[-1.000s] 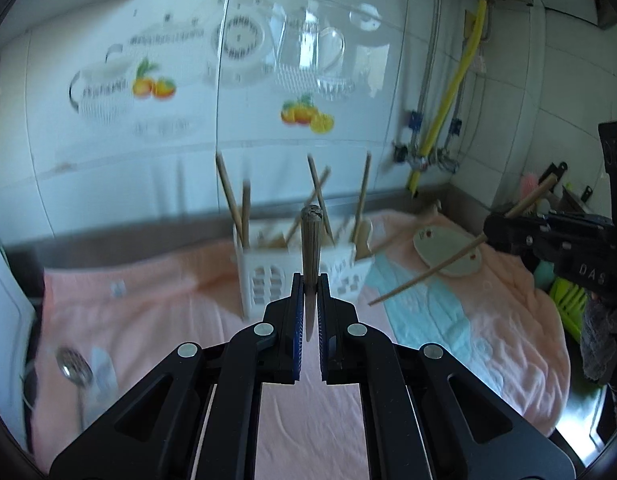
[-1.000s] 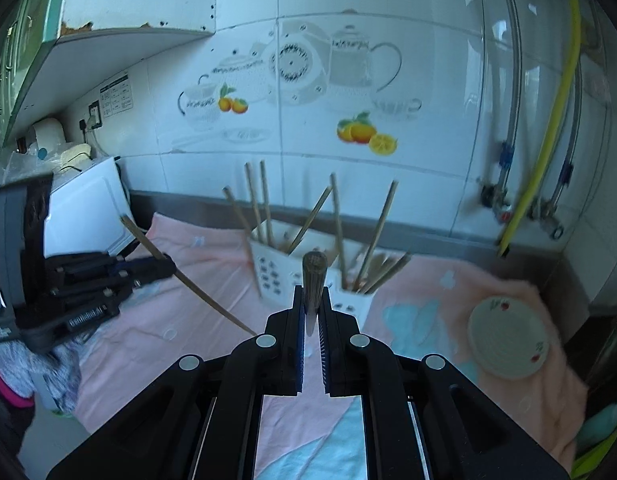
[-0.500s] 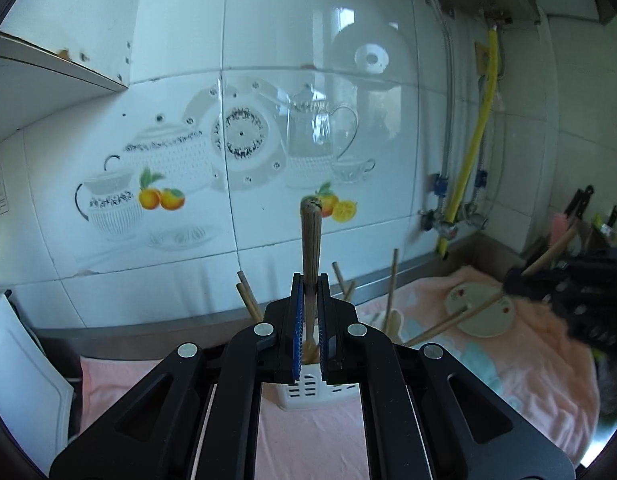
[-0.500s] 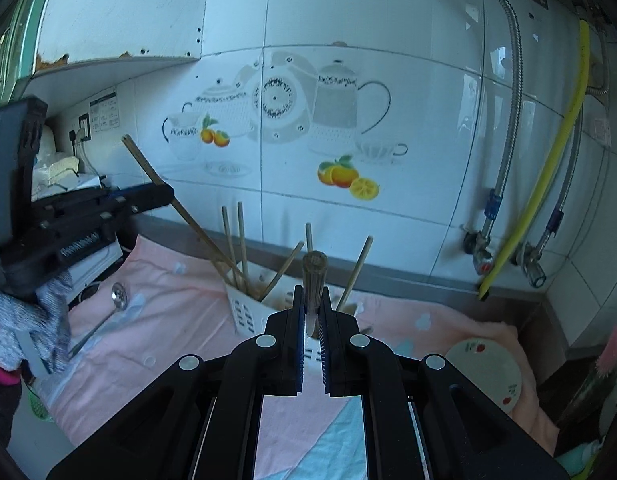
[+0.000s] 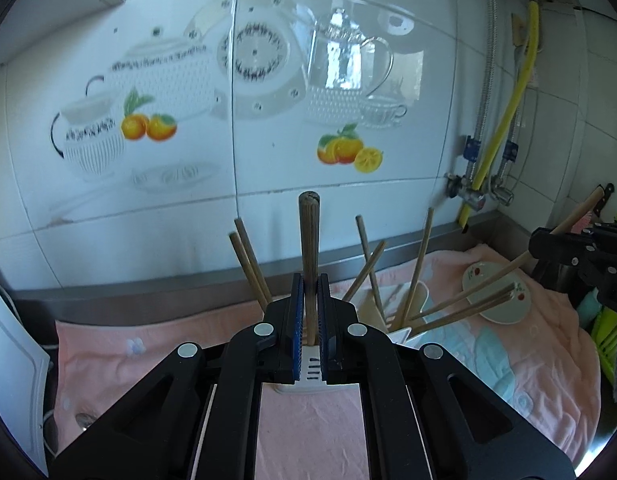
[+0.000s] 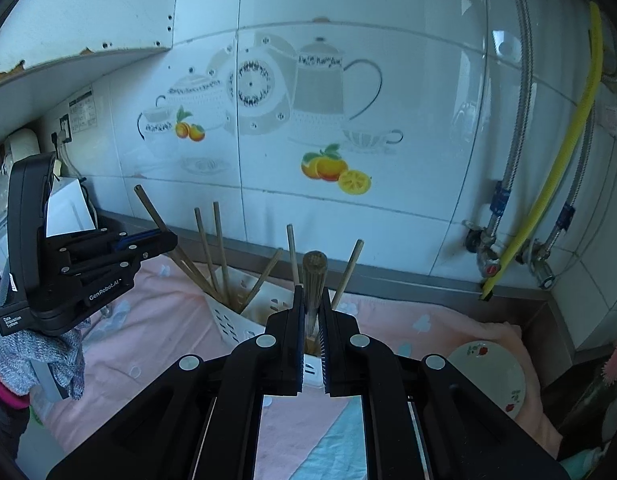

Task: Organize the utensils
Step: 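Lower the chopsticks into the holder and open both tools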

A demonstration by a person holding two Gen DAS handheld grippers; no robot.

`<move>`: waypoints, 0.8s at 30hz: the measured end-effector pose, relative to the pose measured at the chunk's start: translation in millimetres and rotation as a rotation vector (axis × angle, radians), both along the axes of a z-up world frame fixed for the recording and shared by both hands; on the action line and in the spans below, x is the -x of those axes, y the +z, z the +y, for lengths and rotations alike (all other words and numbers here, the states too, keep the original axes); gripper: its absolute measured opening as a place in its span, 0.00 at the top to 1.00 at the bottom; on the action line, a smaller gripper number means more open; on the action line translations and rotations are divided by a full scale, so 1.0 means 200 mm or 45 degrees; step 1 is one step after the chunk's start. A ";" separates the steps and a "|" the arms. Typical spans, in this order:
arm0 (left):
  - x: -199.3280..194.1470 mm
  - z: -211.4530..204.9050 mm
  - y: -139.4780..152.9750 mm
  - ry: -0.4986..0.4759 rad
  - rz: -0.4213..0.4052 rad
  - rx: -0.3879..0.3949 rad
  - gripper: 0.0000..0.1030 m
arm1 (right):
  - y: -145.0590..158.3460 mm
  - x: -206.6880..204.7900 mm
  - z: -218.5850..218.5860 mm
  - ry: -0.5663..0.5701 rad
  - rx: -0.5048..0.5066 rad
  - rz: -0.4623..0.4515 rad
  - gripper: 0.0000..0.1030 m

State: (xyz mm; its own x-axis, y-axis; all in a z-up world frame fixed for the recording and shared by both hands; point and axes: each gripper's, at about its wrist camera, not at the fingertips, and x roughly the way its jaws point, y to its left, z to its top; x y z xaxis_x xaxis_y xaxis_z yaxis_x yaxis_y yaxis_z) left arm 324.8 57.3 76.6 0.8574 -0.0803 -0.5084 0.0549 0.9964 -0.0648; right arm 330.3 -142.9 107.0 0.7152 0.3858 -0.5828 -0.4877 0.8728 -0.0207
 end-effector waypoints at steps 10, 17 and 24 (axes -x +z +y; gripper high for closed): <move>-0.05 0.00 -0.04 0.001 0.041 -0.005 0.95 | -0.11 -0.12 0.04 -0.002 -0.008 0.103 0.94; -0.10 -0.01 -0.07 -0.002 0.069 -0.016 0.95 | -0.18 -0.21 0.05 -0.020 -0.022 0.172 0.94; -0.12 -0.01 -0.10 -0.005 0.095 -0.006 0.95 | -0.23 -0.24 0.04 -0.030 -0.031 0.202 0.94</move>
